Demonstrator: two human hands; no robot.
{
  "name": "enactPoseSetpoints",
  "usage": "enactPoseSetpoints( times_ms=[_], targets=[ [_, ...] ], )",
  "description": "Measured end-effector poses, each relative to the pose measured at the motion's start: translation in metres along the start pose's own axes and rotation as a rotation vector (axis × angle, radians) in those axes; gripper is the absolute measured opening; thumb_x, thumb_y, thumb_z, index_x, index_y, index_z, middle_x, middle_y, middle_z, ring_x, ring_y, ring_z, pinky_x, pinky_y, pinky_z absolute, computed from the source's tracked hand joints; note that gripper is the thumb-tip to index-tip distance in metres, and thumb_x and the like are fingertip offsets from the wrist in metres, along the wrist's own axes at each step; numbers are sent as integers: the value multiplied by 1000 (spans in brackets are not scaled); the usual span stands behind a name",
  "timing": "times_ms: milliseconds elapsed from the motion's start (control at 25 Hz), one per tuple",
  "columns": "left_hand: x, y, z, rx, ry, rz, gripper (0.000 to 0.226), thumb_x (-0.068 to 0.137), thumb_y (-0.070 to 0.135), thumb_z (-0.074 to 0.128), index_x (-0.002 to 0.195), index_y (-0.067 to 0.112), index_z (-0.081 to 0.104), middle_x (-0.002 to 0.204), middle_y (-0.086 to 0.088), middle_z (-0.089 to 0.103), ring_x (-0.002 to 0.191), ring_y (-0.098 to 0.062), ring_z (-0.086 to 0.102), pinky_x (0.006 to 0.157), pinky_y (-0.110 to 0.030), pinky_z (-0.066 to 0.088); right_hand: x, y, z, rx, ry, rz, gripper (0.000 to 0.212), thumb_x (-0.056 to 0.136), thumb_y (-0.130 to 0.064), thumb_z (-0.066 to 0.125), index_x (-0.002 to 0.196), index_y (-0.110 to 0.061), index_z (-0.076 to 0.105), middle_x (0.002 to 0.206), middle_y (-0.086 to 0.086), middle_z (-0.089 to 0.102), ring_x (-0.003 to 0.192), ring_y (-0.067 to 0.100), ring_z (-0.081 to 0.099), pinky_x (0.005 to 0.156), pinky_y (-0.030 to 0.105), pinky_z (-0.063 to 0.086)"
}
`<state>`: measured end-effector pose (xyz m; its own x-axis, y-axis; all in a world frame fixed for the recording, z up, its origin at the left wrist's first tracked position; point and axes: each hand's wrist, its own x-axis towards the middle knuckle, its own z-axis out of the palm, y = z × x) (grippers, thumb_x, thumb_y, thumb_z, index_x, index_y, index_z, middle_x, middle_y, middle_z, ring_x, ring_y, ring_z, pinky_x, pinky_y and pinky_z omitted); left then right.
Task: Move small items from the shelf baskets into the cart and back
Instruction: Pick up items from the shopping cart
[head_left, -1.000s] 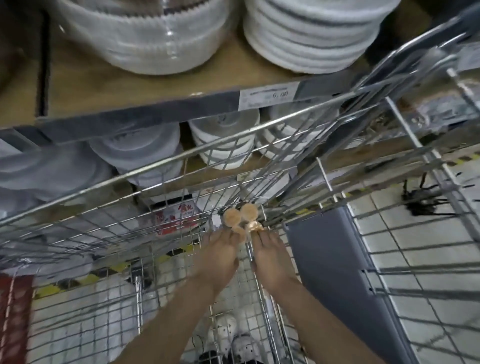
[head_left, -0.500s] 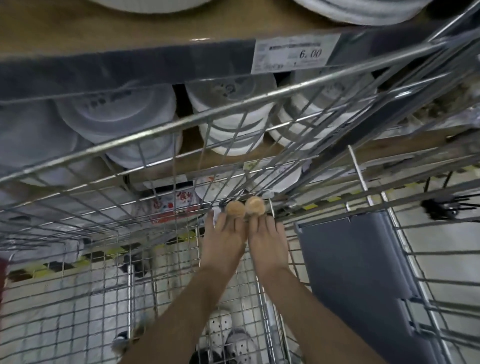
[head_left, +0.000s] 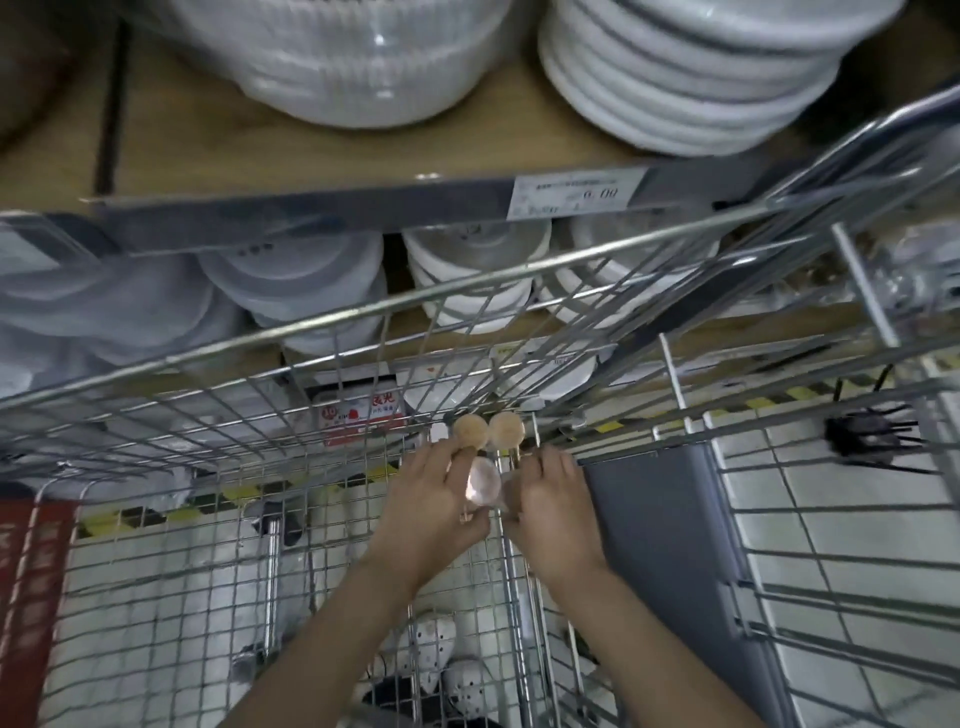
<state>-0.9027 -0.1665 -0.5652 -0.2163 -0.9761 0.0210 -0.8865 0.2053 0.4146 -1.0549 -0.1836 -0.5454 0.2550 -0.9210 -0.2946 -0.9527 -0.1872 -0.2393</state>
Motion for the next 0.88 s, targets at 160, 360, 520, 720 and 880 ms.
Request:
enactPoseSetpoints(
  times_ms=[160,360,520,720,880],
  targets=[
    [-28,31,-73,-280,36,-172,55,69,40,66,116,12,59,113,6,50,92,-8,51,76,-22,45,-44,-5,-62,472,6,138,43,71,-12,76,107,-16,53,111,-6,41,99,11,51,79,20,45],
    [-86,72,-176,-432,163,-337,52,62,57,54,107,31,52,103,27,41,94,8,49,74,-3,37,-104,-33,-136,792,-44,65,50,66,-14,81,104,-32,55,103,-13,60,91,0,58,81,19,49],
    [-158,92,-249,-520,334,-453,49,62,52,54,108,36,52,104,24,49,98,1,52,82,-15,44,-146,-84,-184,927,-111,-60,54,59,-17,81,103,-38,58,110,-17,63,104,3,59,91,26,48],
    [-264,105,-325,-662,669,-643,43,65,46,64,105,31,59,103,14,62,98,0,58,81,-12,45,-184,-178,-221,953,-292,-312,57,67,3,79,106,-33,60,110,-14,64,103,3,60,83,17,46],
    [-358,104,-373,-926,1048,-824,48,54,38,71,98,21,62,92,18,70,82,4,65,68,-10,48,-217,-278,-211,962,-460,-471,58,60,-11,86,109,-31,60,109,-8,68,102,7,62,87,26,49]
  ],
)
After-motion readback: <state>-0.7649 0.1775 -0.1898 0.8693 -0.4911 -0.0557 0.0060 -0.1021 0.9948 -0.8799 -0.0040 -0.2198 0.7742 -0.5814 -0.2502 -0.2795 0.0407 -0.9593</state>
